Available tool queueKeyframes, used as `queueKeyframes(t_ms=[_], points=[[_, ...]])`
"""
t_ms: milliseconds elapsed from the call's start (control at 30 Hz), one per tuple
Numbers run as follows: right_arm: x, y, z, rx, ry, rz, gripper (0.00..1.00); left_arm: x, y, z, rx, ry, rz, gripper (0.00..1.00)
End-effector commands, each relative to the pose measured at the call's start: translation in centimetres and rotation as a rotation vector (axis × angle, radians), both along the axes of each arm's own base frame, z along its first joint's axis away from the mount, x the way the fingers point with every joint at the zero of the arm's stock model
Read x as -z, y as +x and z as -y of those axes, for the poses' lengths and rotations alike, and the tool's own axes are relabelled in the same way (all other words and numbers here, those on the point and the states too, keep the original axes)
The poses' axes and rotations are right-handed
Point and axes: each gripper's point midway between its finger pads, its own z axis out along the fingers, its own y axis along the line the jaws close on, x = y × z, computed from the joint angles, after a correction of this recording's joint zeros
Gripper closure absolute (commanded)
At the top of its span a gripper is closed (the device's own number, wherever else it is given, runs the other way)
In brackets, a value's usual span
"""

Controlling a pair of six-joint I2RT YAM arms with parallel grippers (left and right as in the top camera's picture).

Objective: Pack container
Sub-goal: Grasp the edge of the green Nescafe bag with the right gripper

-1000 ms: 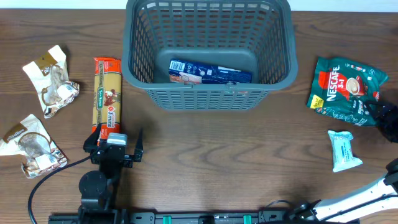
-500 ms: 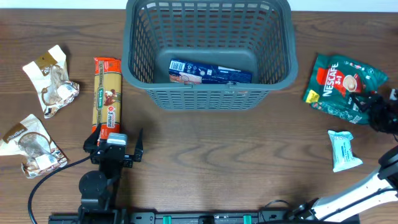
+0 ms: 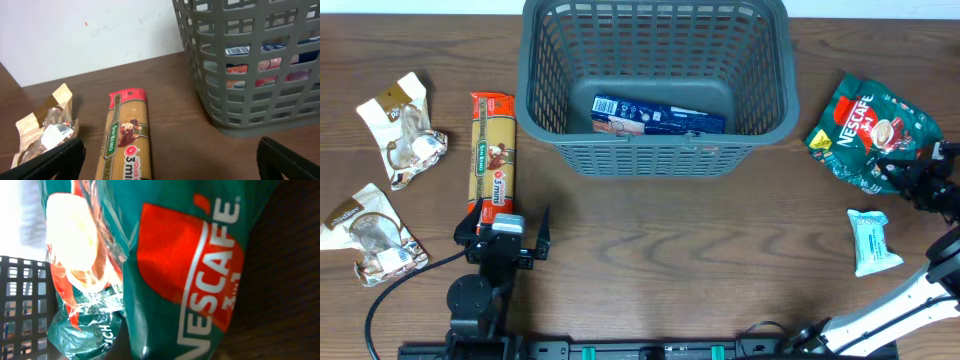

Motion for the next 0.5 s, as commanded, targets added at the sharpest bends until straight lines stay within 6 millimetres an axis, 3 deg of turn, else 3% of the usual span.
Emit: queueKeyframes(t_ms=[0,267,467], points=[[2.9,-1.5,-0.7,-0.028,-0.027,-0.09,0.99,1.5,-0.1,0.3,0.018,0.012,-0.034,0.01],[2.8,-1.5,-0.8,-0.036,-0.028,-0.089,0.99,1.5,-0.1,0.3,0.018,0.012,-0.034,0.01],[0.5,-0.5,-1.0,-0.055,-0.063,-0.061,0.99,1.5,-0.1,0.3,0.018,0.012,-0.034,0.01]])
